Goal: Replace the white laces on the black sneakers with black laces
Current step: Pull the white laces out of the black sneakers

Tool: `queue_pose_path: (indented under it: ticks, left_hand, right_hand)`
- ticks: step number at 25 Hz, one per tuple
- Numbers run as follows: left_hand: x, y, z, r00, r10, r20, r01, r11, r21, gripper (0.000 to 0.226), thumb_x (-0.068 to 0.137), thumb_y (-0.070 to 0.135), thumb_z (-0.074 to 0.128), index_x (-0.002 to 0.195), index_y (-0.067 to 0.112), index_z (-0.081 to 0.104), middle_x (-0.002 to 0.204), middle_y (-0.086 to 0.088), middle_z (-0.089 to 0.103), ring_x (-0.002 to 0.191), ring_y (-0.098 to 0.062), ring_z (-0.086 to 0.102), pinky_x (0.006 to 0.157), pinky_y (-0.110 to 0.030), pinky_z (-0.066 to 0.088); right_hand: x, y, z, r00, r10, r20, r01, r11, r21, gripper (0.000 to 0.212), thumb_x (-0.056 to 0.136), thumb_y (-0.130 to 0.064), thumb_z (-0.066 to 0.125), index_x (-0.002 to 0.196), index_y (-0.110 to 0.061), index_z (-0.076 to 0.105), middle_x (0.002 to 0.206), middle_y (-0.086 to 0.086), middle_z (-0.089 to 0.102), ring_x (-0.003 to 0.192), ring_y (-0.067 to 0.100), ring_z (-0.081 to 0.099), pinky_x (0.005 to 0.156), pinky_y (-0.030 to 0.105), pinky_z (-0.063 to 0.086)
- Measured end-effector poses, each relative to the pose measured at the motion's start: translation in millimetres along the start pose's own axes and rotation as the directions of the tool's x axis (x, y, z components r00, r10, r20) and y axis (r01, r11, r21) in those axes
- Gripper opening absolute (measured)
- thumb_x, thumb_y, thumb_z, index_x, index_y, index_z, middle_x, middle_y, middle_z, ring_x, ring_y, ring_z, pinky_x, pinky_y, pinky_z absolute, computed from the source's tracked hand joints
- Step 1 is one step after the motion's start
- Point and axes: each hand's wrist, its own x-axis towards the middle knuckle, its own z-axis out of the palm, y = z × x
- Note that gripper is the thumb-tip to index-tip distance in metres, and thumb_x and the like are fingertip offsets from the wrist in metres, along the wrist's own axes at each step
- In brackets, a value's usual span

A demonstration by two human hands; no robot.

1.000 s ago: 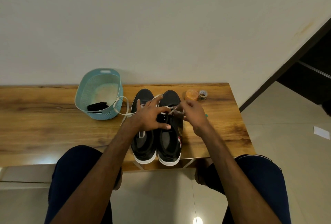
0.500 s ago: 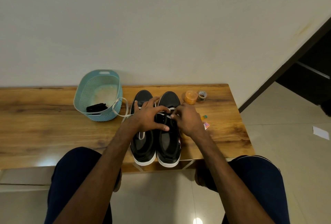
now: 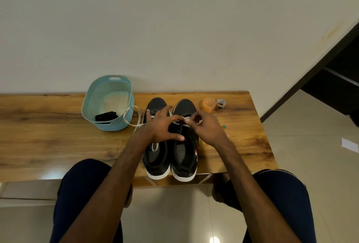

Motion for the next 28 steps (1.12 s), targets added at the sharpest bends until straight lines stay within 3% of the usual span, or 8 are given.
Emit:
queue_pose_path:
  ticks: [5,9,11,13,15,21,24,28]
  left_hand:
    - [-1,2,-2,1.000,0.000,-0.003,0.000,1.000,-0.004,0.071,0.075,0.069,0.066,0.139,0.050,0.041,0.165,0.000,-0.004,0.152,-0.031,0.000,0.111,-0.069,-0.015]
    - [-3,3,-4,1.000,0.000,0.005,0.000,1.000,-0.031,0.067,0.076,0.067,0.068,0.136,0.052,0.043,0.165,-0.001,-0.004,0.151,-0.033,-0.001,0.110,-0.067,-0.019]
    - [-4,3,-5,1.000,-0.001,0.001,0.001,0.999,-0.032,0.066,0.076,0.066,0.069,0.136,0.052,0.044,0.165,-0.001,-0.004,0.151,-0.033,-0.001,0.110,-0.066,-0.020]
    - [-5,4,-5,1.000,-0.001,-0.005,0.001,1.000,-0.017,0.066,0.076,0.066,0.069,0.135,0.053,0.045,0.165,-0.001,-0.004,0.151,-0.033,-0.001,0.110,-0.067,-0.019]
    - [-5,4,-6,1.000,-0.003,-0.003,0.003,1.000,-0.010,0.066,0.076,0.067,0.068,0.136,0.053,0.044,0.165,-0.002,-0.004,0.151,-0.033,-0.001,0.110,-0.067,-0.019]
    - [-6,4,-7,0.999,-0.040,0.031,0.040,0.999,-0.001,0.081,0.077,0.069,0.065,0.147,0.047,0.030,0.165,-0.002,-0.003,0.151,-0.033,0.001,0.111,-0.066,-0.017]
    - [-4,7,-8,0.997,-0.067,-0.033,0.064,0.996,-0.066,0.077,0.090,0.062,0.054,0.154,0.036,0.021,0.165,-0.001,0.007,0.151,-0.030,0.011,0.114,-0.062,-0.012]
    - [7,17,-8,0.975,-0.020,-0.222,0.008,0.999,-0.052,0.047,0.103,0.025,0.044,0.149,0.025,0.034,0.155,0.001,0.037,0.142,-0.024,0.036,0.118,-0.061,0.011]
  right_hand:
    - [2,-5,10,0.999,-0.027,0.038,0.031,0.994,-0.100,0.014,0.095,-0.021,0.065,0.101,-0.010,0.071,0.093,0.003,0.069,0.088,0.018,0.064,0.076,0.033,0.049]
    - [0,5,-32,0.984,0.092,0.154,-0.124,0.968,0.218,0.010,0.099,-0.017,0.059,0.092,-0.015,0.066,0.087,-0.001,0.064,0.085,0.014,0.058,0.075,0.031,0.045]
    - [-3,9,-50,0.964,0.077,0.254,-0.105,0.989,0.101,0.008,0.097,-0.012,0.060,0.095,-0.014,0.067,0.091,0.000,0.066,0.088,0.013,0.060,0.079,0.032,0.051]
    - [-9,8,-56,0.840,0.067,0.538,-0.046,0.998,-0.052,0.014,0.097,-0.009,0.058,0.103,-0.011,0.071,0.092,-0.003,0.068,0.086,0.004,0.059,0.079,0.027,0.049]
    - [-13,6,-60,0.753,-0.015,0.658,-0.009,0.999,0.033,0.018,0.099,-0.008,0.055,0.101,-0.010,0.073,0.086,-0.004,0.066,0.078,0.003,0.055,0.073,0.023,0.042]
    - [-21,1,-98,0.975,-0.198,0.101,0.097,0.787,0.609,0.019,0.101,-0.010,0.049,0.093,-0.008,0.066,0.087,0.003,0.063,0.087,0.014,0.059,0.085,0.028,0.054]
    - [-15,0,-87,0.989,-0.128,0.069,0.077,0.861,0.502,0.020,0.102,-0.009,0.050,0.095,-0.009,0.069,0.087,-0.007,0.067,0.082,0.003,0.060,0.081,0.024,0.053]
    - [-4,1,-52,0.995,-0.016,0.100,-0.008,0.970,0.243,0.022,0.103,-0.013,0.050,0.095,-0.016,0.070,0.099,-0.006,0.066,0.094,0.003,0.056,0.086,0.029,0.042]
